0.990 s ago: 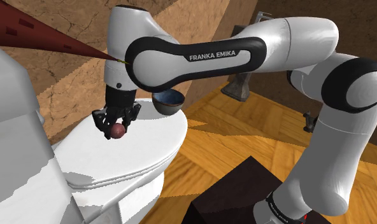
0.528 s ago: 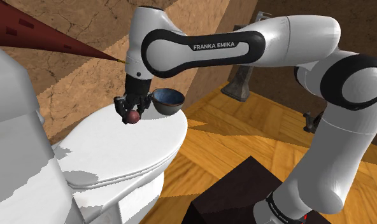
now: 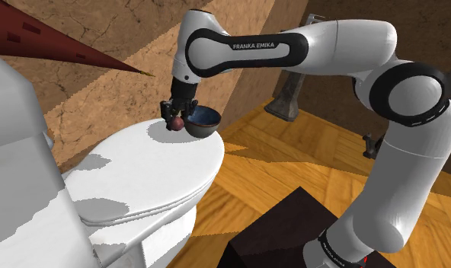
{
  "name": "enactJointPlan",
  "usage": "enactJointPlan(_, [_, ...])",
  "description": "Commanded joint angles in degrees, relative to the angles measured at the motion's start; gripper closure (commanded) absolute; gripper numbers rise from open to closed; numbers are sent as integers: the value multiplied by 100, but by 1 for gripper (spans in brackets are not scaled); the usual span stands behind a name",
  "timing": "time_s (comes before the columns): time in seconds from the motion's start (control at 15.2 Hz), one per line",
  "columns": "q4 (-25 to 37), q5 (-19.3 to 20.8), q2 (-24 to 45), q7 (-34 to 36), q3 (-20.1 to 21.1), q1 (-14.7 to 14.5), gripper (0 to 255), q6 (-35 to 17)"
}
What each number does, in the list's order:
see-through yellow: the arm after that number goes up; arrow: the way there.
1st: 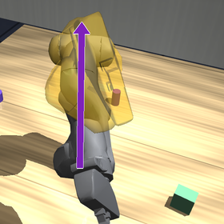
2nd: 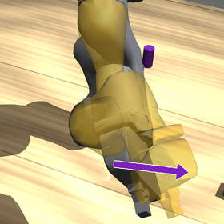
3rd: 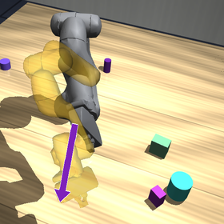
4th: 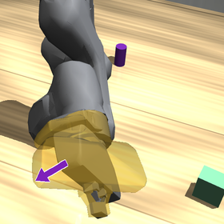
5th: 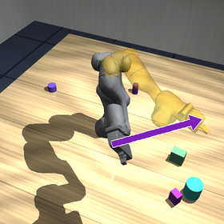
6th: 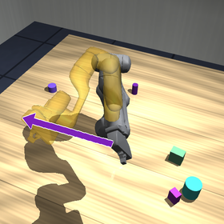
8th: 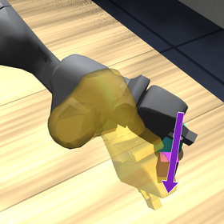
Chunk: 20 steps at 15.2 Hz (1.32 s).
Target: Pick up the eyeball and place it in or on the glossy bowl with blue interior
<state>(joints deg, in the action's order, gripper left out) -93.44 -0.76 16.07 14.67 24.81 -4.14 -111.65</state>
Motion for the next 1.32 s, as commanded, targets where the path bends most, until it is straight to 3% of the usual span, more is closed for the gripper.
enactJointPlan(0.0, [98, -10, 62, -231, -78, 140, 255, 59])
enactJointPlan(0.66, [1131, 67, 751, -1280, -468, 766, 255, 542])
enactJointPlan(1.12, [2584, 206, 1671, -1933, -718, 1087, 255, 1165])
enactJointPlan(1.25, [2415, 203, 1663, -1945, -720, 1102, 255, 1006])
